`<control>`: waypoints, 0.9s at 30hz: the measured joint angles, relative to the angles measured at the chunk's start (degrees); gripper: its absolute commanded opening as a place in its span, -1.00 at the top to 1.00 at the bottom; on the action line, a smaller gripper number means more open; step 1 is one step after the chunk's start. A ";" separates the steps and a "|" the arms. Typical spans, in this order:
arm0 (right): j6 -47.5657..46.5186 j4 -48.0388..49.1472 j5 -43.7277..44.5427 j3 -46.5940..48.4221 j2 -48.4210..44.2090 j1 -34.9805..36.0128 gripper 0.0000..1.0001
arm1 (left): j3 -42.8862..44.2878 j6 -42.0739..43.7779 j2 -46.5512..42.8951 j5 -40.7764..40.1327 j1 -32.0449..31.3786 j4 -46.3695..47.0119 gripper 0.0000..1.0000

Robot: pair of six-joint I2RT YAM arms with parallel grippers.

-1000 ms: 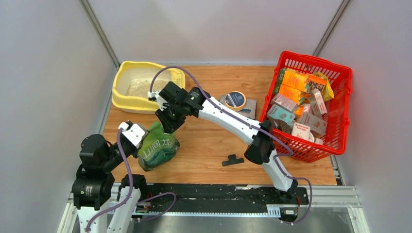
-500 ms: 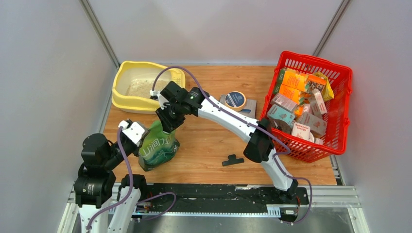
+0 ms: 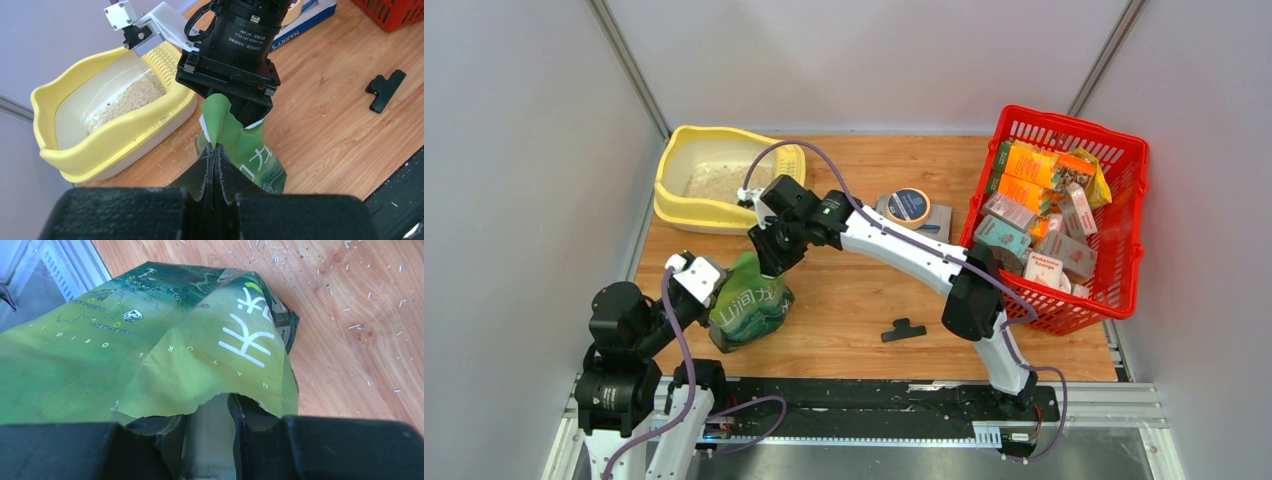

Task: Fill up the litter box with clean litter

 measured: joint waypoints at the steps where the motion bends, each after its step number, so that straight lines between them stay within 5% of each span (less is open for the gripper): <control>1: 0.66 1.11 -0.44 -0.94 -0.17 -0.20 1.00 | 0.00 0.00 -0.04 0.02 0.00 -0.07 1.00; 27: 12.13 12.26 -33.64 -4.09 3.26 -11.17 1.00 | 3.41 4.44 4.39 -1.60 0.00 -2.91 1.00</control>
